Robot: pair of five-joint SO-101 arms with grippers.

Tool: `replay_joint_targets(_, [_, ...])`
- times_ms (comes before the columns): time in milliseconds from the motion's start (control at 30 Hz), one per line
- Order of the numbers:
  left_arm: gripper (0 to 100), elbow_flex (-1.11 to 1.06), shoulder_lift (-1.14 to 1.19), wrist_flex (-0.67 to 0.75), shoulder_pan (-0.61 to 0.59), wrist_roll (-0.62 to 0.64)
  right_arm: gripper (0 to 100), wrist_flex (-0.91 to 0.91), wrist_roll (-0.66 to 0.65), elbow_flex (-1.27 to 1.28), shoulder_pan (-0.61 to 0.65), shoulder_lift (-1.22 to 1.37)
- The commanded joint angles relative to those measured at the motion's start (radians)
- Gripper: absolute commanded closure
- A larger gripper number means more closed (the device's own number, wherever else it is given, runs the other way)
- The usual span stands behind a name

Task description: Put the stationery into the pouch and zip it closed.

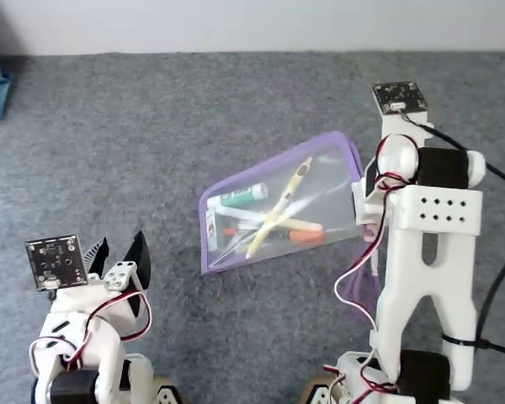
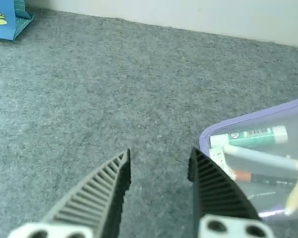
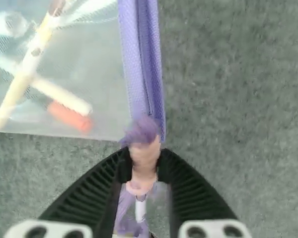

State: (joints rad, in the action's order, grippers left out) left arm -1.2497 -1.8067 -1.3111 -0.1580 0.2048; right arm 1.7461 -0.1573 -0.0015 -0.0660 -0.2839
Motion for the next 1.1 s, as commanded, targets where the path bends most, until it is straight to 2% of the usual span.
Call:
replay_joint_targets(0, [81,0.005,-0.012,0.002,-0.003,0.006,83.5,0.038,0.009,-0.051,-0.024,-0.035])
replay_joint_targets(200, [81,-0.002,-0.012,0.000,-0.002,0.006,84.8,0.044,0.003,-0.014,-0.036,-0.099])
replay_joint_targets(533, [81,-0.116,-0.012,0.006,-0.003,0.006,85.6,0.031,0.000,0.353,-0.036,-0.429])
replay_joint_targets(833, [81,-0.216,-0.012,0.008,0.000,0.005,85.9,-0.124,0.000,0.643,-0.036,-0.794])
replay_joint_targets(1067, [81,-0.289,-0.012,0.029,0.000,0.005,96.4,-0.188,0.000,0.855,-0.038,-1.023])
